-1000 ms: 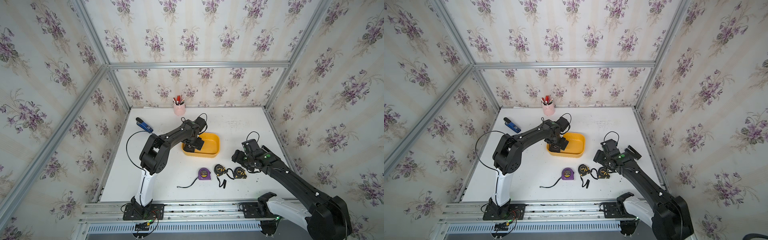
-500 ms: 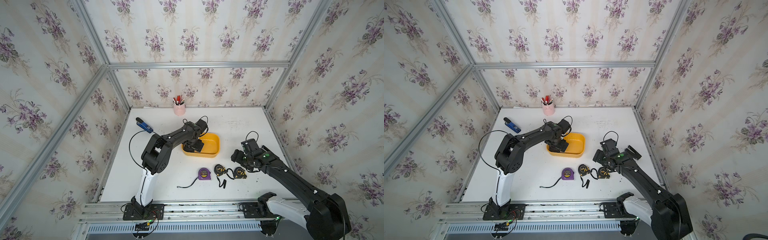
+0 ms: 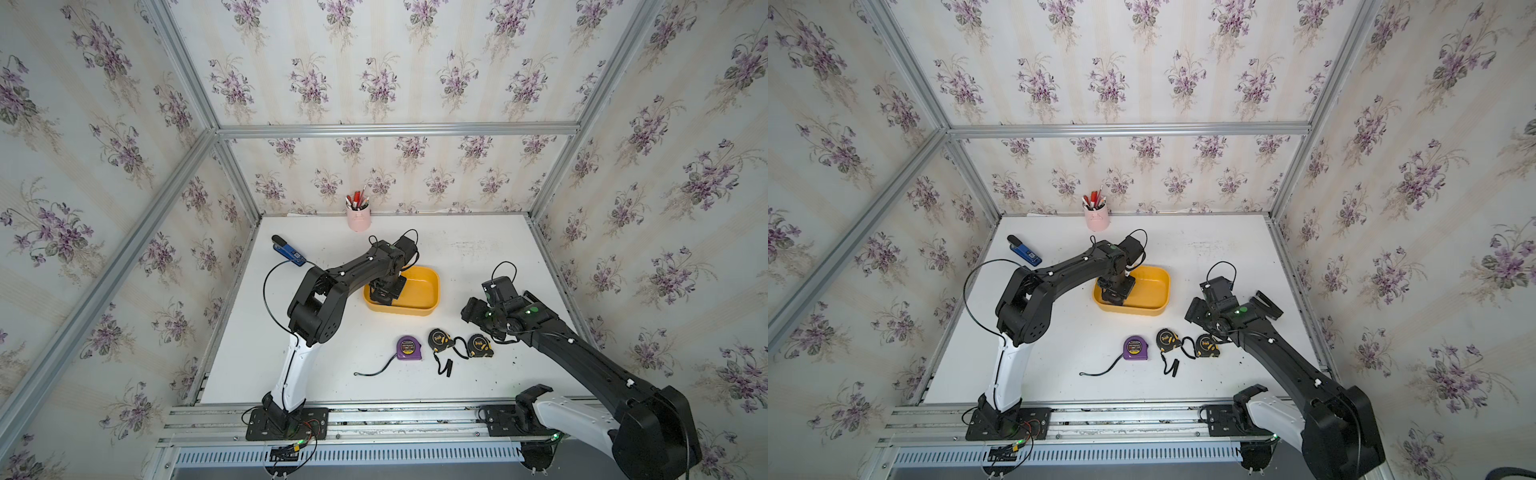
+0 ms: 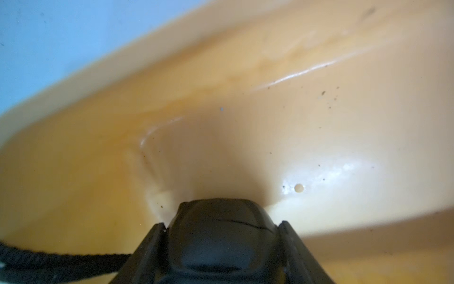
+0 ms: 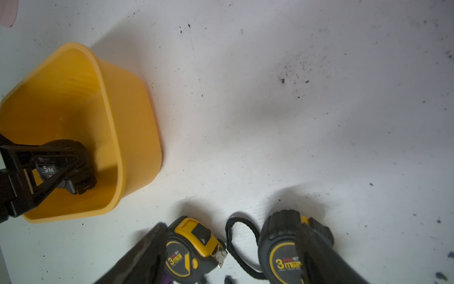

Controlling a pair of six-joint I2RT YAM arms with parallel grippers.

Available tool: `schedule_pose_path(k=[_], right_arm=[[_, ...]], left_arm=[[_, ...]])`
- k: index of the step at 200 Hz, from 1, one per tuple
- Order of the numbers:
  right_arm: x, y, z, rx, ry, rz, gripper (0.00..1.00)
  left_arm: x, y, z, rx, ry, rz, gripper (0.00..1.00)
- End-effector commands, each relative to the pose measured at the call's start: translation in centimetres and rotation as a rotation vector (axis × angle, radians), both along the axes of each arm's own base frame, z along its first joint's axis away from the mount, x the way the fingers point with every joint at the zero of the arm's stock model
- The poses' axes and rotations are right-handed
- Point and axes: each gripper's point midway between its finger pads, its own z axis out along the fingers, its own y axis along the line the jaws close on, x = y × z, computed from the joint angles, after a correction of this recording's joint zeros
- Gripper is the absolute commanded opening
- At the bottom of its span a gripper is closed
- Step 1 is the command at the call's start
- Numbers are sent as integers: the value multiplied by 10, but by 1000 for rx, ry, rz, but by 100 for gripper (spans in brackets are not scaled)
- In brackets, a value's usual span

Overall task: Take the tape measure out of the storage box
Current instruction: Pick up the tape measure from the storage box.

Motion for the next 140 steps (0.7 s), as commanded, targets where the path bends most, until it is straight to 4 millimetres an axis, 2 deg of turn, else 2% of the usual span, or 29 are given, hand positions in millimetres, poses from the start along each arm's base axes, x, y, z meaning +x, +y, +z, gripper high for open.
schedule_pose_path(k=[1,29,58,88,113,140], right_arm=[[6,3,4,18,-25,-2,84],[12,12,10,55,-58,25,84],[24,30,26,128,-138,95,84],[41,55,61,223,-286,207,83],[52,71,93,285,-429,292,83],[58,83,116,348,-545,344,83]], left_arm=[[2,0,14,-2,-17,-3,42],[7,-4,37,-28,-52,1,34],[18,-10,76,-84,-118,24,32],[26,-22,115,-209,-160,66,32],[29,-40,145,-394,-154,129,32],[26,-59,170,-598,-100,213,32]])
